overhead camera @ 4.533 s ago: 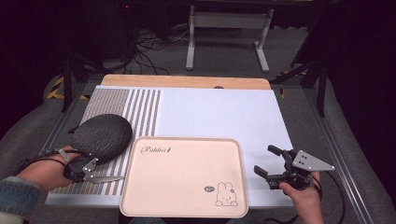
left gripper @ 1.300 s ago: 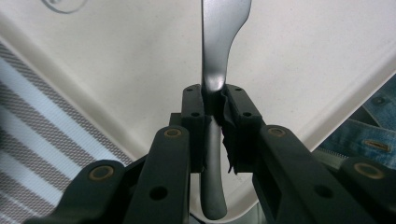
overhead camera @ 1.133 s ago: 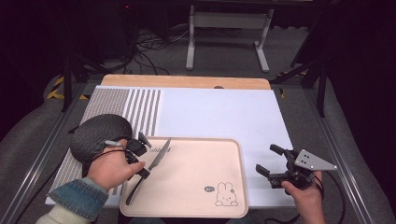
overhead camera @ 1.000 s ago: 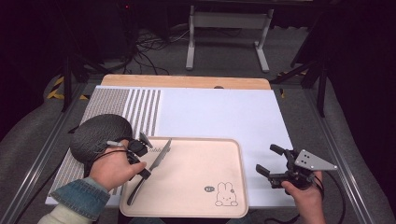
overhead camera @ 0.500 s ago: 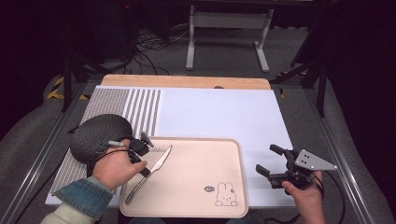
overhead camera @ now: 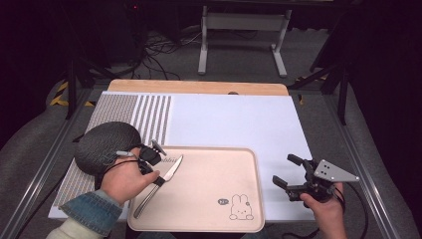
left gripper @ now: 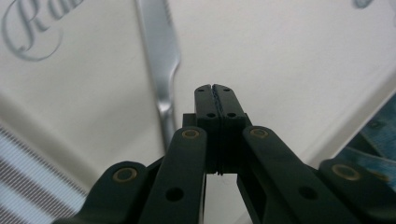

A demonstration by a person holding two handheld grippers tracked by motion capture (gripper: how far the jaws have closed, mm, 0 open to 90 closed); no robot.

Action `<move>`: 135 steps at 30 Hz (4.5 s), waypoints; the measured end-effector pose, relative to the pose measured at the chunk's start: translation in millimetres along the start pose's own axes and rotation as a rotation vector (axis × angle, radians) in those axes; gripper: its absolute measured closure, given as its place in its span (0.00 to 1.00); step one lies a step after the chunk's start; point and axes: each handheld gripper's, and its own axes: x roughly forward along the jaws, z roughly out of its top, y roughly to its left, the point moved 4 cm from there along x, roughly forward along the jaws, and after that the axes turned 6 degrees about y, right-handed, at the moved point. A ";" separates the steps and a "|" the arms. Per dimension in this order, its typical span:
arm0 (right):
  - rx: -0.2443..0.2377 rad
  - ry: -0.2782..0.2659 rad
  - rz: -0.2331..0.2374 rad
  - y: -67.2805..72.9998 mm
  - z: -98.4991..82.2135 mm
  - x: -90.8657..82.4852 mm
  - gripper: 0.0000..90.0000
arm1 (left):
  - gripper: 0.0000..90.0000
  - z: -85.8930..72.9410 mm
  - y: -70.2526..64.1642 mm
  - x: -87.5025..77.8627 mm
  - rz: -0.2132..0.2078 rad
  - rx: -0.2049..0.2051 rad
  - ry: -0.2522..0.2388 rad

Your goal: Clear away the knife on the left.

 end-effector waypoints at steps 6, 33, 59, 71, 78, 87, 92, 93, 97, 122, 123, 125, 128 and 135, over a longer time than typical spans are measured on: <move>-0.001 0.001 0.000 0.3 0.0 0.2 0.06 | 1.00 10.5 -8.0 11.6 -0.016 0.046 -0.061; 0.000 0.008 0.003 0.2 -1.4 0.7 0.06 | 1.00 11.5 4.7 46.1 0.004 0.057 -0.097; 0.002 0.012 0.010 0.6 -2.1 1.7 0.06 | 1.00 9.2 20.7 39.4 0.130 0.067 -0.123; 0.004 0.013 0.010 0.4 -2.5 1.9 0.06 | 1.00 4.2 28.4 36.1 0.145 0.046 -0.122; 0.007 0.014 0.010 0.3 -2.9 2.1 0.06 | 1.00 -0.4 30.3 35.0 0.144 0.039 -0.123; 0.008 0.014 0.011 0.1 -3.1 2.1 0.06 | 1.00 -9.8 28.9 34.5 0.139 0.051 -0.122; 0.009 0.018 0.010 0.6 -3.7 3.0 0.06 | 1.00 -16.9 26.2 34.5 0.132 0.053 -0.117; 0.007 0.018 0.010 0.7 -3.7 3.1 0.06 | 1.00 -18.1 26.3 34.1 0.134 0.058 -0.113; 0.008 0.014 0.010 0.8 -3.3 3.2 0.06 | 1.00 -22.9 23.8 34.7 0.124 0.054 -0.117; 0.005 0.024 0.020 2.4 -3.1 8.6 0.06 | 1.00 -51.7 14.9 33.3 0.107 0.067 -0.083; 0.006 0.024 0.020 2.5 -3.1 8.8 0.06 | 1.00 -52.7 15.1 33.0 0.108 0.067 -0.080; 0.004 0.025 0.022 2.5 -3.2 9.0 0.06 | 1.00 -54.6 15.1 32.8 0.107 0.060 -0.080; 0.004 0.025 0.021 2.4 -3.3 9.2 0.06 | 1.00 -56.8 16.3 31.9 0.110 0.064 -0.074; 0.003 0.026 0.023 2.8 -3.4 9.7 0.06 | 1.00 -57.9 16.2 31.9 0.113 0.056 -0.076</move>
